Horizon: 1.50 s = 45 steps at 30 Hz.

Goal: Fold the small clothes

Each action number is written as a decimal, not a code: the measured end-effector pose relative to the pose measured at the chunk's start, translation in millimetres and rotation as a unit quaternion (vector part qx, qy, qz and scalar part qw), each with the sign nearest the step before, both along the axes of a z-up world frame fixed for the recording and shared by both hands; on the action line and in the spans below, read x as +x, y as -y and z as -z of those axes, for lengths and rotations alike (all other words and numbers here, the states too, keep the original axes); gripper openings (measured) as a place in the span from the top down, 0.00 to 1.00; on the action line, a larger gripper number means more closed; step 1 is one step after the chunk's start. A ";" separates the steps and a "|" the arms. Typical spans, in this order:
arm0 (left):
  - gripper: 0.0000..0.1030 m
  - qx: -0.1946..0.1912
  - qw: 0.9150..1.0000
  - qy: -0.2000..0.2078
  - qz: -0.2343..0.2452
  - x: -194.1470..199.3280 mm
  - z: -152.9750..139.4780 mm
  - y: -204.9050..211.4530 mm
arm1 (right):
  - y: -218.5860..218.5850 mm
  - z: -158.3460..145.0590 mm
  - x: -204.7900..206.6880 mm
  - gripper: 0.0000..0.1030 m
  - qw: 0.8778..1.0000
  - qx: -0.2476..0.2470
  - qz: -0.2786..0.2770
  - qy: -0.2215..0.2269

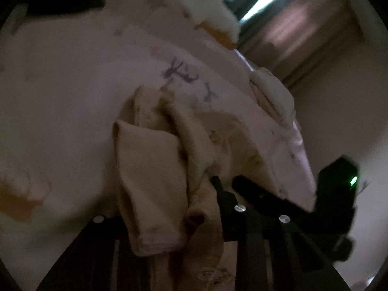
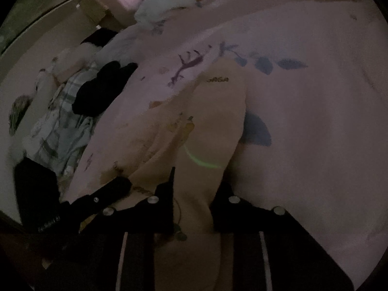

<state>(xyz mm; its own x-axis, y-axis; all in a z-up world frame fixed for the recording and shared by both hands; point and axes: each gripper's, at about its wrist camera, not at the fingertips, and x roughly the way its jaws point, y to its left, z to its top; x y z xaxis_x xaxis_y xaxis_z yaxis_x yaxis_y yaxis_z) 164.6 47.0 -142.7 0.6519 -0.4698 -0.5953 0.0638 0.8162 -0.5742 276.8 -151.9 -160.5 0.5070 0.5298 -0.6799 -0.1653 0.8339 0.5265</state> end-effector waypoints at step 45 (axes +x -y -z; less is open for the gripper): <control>0.54 0.053 0.996 -0.004 0.079 -30.7 17.9 118.5 | 153.6 32.9 -49.9 0.70 0.999 0.021 0.036 -0.005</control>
